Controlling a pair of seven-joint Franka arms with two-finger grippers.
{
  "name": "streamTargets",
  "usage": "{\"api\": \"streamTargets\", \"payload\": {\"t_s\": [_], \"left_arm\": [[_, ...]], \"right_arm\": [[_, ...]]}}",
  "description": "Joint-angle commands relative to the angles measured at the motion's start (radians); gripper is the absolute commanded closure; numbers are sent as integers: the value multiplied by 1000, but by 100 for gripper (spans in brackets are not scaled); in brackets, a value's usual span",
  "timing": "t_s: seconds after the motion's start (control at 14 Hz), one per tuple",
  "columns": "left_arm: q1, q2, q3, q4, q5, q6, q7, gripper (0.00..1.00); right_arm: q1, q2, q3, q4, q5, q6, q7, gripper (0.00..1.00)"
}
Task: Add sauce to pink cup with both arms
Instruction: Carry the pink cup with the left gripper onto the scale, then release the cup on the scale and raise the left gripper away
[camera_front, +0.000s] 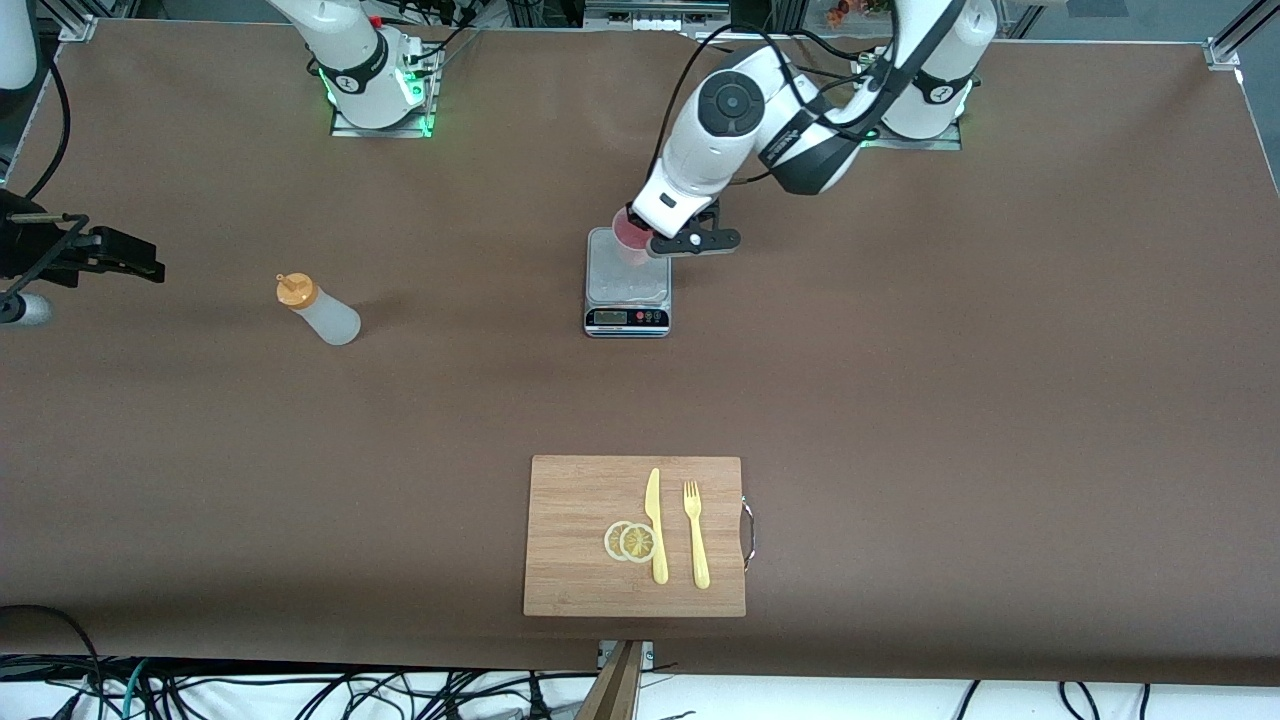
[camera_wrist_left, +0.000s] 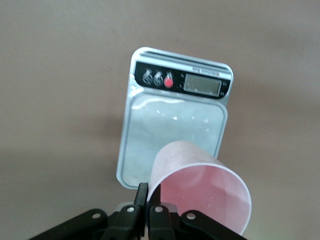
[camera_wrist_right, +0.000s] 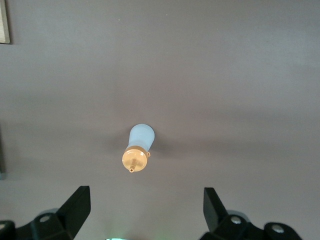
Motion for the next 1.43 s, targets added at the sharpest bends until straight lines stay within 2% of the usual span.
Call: {"api": "streamTargets", "payload": {"t_s": [0.0,0.43,0.71,0.79,0.86,0.93,1.07,1.14,1.36], "left_arm": [[-58,65,19,24,56,59,-67,100],[-80,93,70,24,106,73,-75,100],[-81,104,82,24,106,95,-72,100],[-83,107,82,24,106,95,-73,88],[-86,107,84,24,104,95,-73,69],[-88,105,85,24,104,95,-73,59],[-86,101,87,27,100,95,-75,29],[-85,92,87,25,104,95,-73,0],[-40,7,85,19,104,43,-72,0]], "right_arm": [[-16,5,1,-9,-13,-3,3,0],[-78,16,-2,-9,-15,-40,-29,0],[-137,34,-2,-15,-13,-55,-183,0],[-153,42,-2,-16,-12,-56,-240,0],[-170,52,-2,-16,-5,-53,-286,0],[-178,56,-2,-16,-4,-54,-334,0],[-193,60,-2,-16,-1,-54,-458,0],[-207,71,0,-16,5,-52,-521,0],[-247,118,0,-21,54,-48,-754,0]]}}
